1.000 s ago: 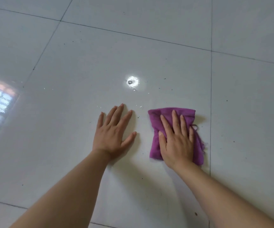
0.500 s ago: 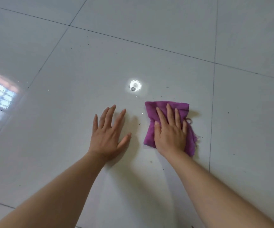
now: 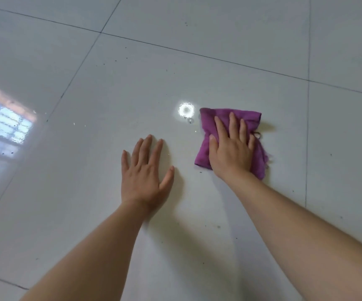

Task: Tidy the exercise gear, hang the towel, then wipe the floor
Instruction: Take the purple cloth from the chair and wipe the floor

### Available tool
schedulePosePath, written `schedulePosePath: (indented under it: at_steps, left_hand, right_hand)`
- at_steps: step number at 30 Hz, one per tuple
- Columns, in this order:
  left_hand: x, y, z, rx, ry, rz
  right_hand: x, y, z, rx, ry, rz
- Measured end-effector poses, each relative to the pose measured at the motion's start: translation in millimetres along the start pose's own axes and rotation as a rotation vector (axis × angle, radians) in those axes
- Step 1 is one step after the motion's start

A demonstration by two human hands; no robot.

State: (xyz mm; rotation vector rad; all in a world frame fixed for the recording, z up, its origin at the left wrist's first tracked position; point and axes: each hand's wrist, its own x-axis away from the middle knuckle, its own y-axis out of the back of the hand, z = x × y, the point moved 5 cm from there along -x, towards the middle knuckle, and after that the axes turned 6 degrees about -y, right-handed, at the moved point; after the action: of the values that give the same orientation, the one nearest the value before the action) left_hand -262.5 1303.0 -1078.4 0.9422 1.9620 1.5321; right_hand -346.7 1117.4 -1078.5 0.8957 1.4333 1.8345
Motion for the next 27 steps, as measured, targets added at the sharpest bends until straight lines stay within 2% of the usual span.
schedulePosePath:
  at_steps: [3, 6, 8, 11, 14, 18, 20, 23, 27]
  left_hand:
    - [-1, 0, 1, 0.000, -0.003, 0.001]
    - [-1, 1, 1, 0.003, -0.003, 0.010]
    - [-1, 1, 1, 0.002, 0.006, 0.013]
    - [0, 1, 0, 0.005, 0.012, 0.005]
    - [-2, 2, 0, 0.018, 0.012, -0.007]
    - [-1, 2, 1, 0.013, 0.008, -0.010]
    - [-1, 3, 0, 0.011, 0.010, -0.006]
    - [-1, 2, 0, 0.010, 0.011, -0.011]
    - [-2, 2, 1, 0.005, 0.013, -0.020]
  right_hand:
    - [-2, -2, 18, 0.013, 0.210, 0.022]
    - [35, 0, -3, -0.012, 0.365, -0.026]
    - [38, -2, -15, -0.018, 0.348, -0.051]
    - [6, -1, 6, -0.074, 0.211, -0.064]
    - [-8, -6, 38, -0.059, 0.271, -0.014]
    - [26, -4, 12, -0.078, 0.376, -0.076]
    - [34, -3, -3, -0.062, 0.328, -0.090]
    - [14, -1, 16, -0.058, 0.222, -0.044]
    - [-2, -6, 39, -0.001, 0.307, 0.040]
